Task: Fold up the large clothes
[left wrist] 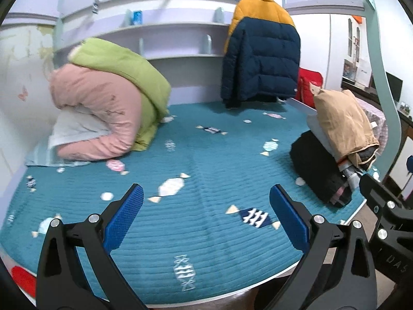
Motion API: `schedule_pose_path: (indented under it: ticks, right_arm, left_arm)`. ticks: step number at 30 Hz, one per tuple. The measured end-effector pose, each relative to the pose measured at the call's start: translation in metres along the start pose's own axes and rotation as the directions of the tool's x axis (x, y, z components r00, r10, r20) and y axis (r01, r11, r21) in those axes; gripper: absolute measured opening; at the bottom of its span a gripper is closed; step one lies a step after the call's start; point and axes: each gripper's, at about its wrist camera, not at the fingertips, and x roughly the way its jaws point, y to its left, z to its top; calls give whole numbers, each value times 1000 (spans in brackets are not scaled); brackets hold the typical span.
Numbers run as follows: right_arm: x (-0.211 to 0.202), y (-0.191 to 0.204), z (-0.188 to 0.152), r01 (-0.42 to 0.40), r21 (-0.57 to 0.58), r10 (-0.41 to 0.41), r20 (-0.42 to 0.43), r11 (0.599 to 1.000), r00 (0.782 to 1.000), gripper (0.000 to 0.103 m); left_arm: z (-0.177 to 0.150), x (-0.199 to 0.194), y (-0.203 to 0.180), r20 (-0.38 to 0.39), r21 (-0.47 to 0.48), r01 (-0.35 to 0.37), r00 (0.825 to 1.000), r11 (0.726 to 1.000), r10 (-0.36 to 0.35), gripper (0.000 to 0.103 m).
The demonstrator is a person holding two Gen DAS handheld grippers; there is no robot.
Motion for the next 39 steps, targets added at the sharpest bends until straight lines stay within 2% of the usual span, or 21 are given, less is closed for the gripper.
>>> schedule_pose_path:
  ticks: [12, 17, 22, 29, 39]
  right_arm:
    - [-83, -3, 3, -128, -20, 130, 97, 992, 987, 95]
    - [-113, -11, 4, -164, -11, 164, 143, 986, 976, 95]
    - [-135, -21, 6, -178, -7, 175, 197, 984, 964, 95]
    - [-157, -35, 8, -192, -1, 186, 254, 981, 949, 96]
    - [-171, -45, 8, -200, 17, 186, 309, 980, 933, 96]
  left_arm:
    - [-2, -112, 22, 82, -39, -142, 986, 989, 145, 98]
    - [3, -149, 21, 125, -30, -165, 978, 986, 168, 98]
    - [7, -185, 17, 180, -23, -202, 962, 979, 203, 98]
    - [11, -214, 14, 216, -38, -199, 955, 979, 203, 98]
    - [15, -231, 10, 265, -39, -202, 942, 979, 205, 98]
